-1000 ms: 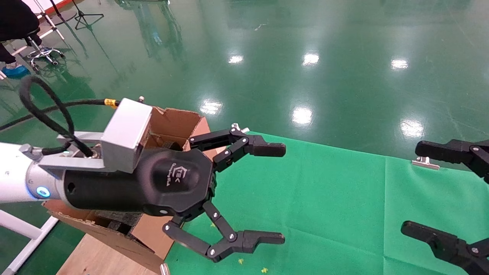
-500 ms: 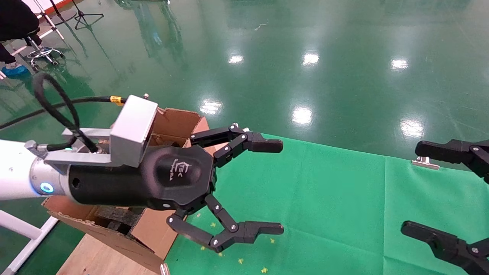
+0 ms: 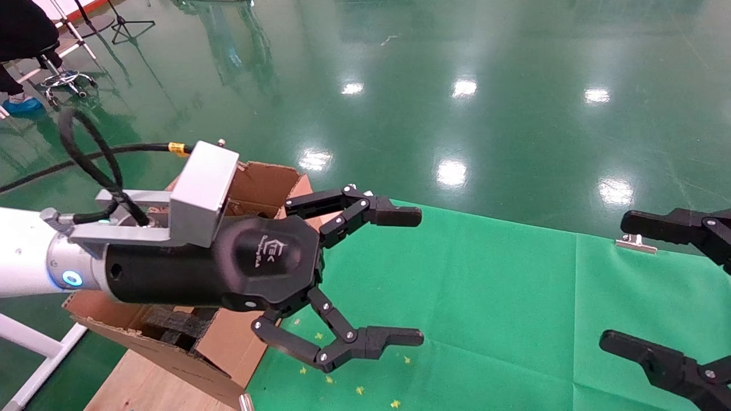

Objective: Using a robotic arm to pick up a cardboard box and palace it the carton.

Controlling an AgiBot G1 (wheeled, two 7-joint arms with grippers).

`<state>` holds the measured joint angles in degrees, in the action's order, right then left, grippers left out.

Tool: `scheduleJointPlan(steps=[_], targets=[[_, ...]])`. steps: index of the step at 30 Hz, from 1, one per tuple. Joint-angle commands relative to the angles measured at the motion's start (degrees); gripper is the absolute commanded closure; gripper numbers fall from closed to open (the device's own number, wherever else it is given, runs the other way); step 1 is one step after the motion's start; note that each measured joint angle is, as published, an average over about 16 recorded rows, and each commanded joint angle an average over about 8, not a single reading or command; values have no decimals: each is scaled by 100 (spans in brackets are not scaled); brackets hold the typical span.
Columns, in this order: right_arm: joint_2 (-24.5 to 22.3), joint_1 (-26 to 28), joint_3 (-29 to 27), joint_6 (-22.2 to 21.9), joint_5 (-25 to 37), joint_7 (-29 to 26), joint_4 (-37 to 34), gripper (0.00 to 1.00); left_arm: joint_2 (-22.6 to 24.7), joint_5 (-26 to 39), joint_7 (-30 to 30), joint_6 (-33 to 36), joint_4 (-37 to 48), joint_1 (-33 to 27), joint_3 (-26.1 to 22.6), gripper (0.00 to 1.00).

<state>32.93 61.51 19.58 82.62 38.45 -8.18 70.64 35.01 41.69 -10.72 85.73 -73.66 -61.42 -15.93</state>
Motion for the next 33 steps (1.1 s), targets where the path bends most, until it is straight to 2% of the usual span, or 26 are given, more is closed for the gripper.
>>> scheduleJointPlan(steps=[1,33], targets=[[0,0,0,0,0,0,0,0,0,5,-1,-1,4,-4,-2,0],[0,0,0,0,0,0,0,0,0,25,-7,-8,18,-20,-14,0]])
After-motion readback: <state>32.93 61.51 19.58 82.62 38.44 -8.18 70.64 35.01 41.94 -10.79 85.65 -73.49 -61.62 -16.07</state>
